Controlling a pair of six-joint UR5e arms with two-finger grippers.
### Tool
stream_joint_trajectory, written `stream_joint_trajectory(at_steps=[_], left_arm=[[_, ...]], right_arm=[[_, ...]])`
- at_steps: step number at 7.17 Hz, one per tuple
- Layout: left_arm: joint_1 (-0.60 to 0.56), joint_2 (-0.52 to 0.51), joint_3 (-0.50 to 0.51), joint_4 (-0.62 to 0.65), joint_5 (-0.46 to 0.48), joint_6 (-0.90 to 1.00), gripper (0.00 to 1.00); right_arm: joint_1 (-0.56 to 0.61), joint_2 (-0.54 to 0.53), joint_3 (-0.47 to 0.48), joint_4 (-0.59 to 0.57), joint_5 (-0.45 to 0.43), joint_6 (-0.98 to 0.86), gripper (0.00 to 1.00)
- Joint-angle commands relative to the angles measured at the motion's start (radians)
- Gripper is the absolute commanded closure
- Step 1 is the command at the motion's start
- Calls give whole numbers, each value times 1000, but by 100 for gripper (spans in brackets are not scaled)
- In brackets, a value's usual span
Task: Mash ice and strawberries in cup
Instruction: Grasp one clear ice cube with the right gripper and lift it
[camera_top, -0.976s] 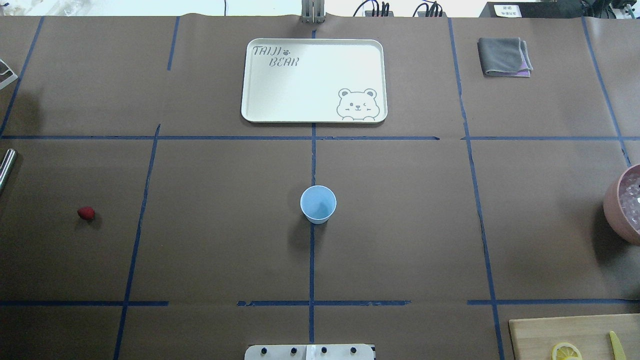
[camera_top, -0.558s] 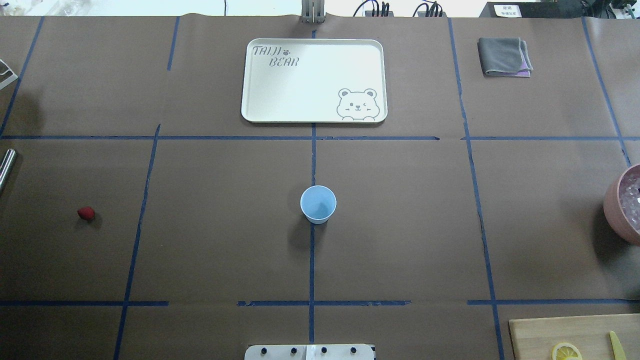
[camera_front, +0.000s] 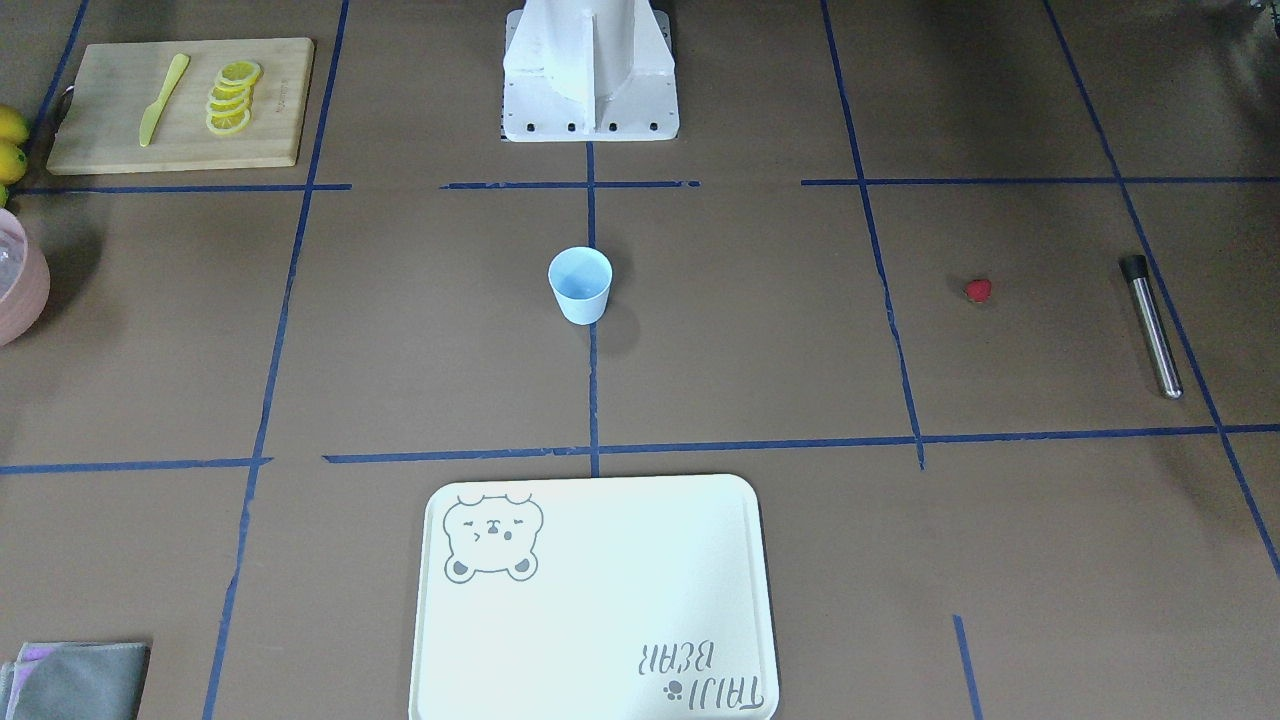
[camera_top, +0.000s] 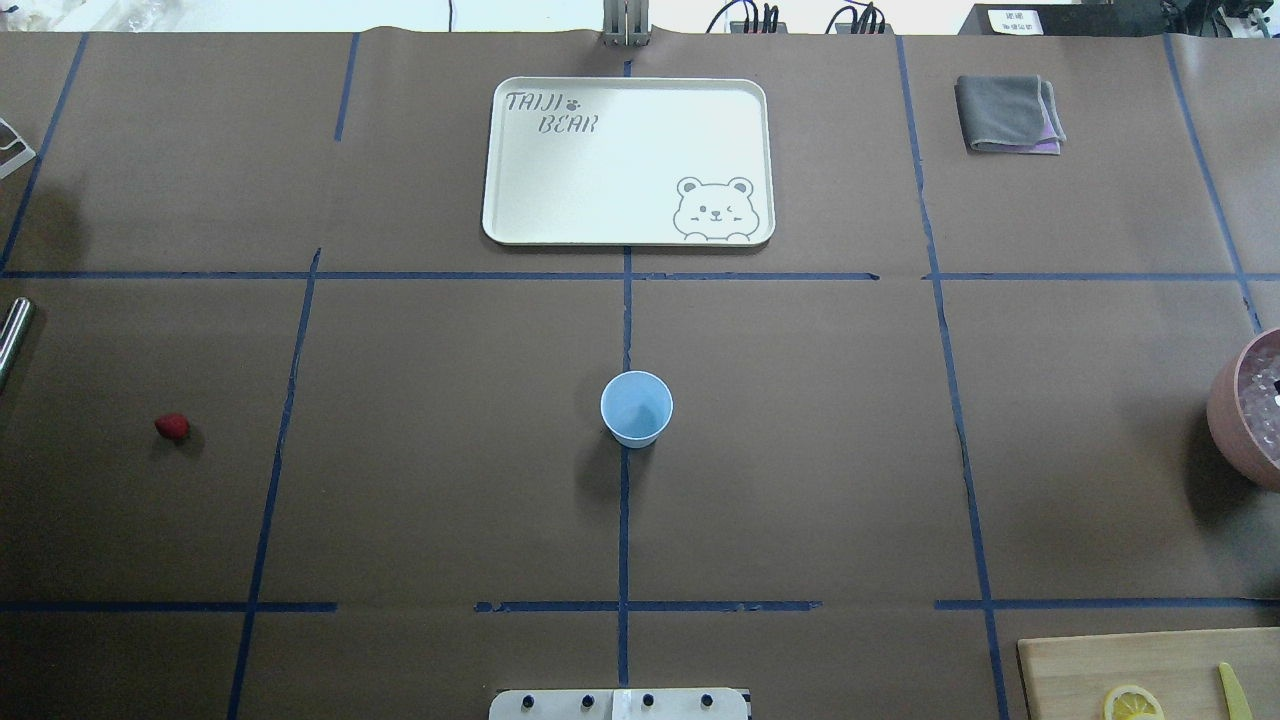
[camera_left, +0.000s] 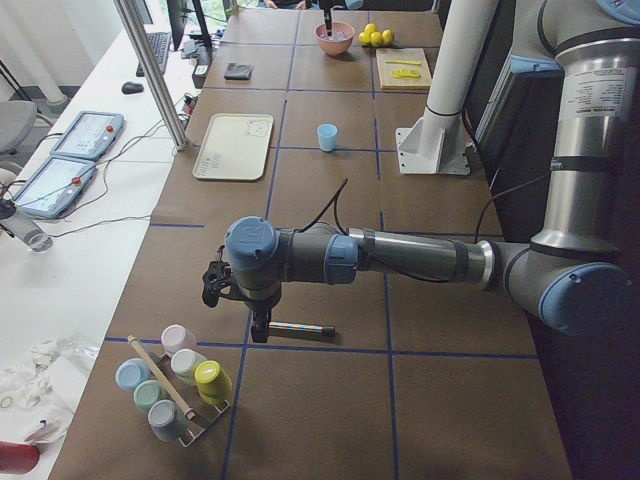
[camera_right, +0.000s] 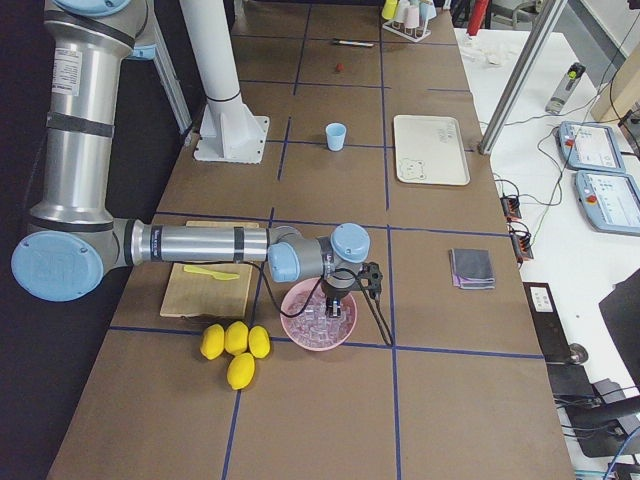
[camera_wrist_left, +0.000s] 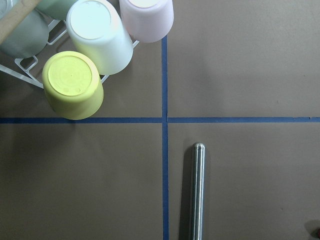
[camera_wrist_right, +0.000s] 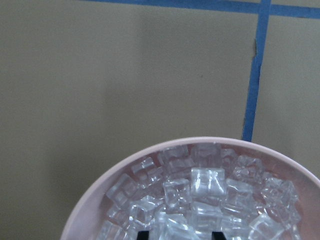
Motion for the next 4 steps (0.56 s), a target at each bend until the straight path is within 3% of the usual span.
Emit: stream_joint_trajectory(at_steps=[1,4], left_arm=[[0,-1,-2,0,0,0,0],[0,-1,-9,2,0,0,0]], right_arm=[[-5,0,-4,-1,0,0,48],[-13,0,-20,2,0,0,48]])
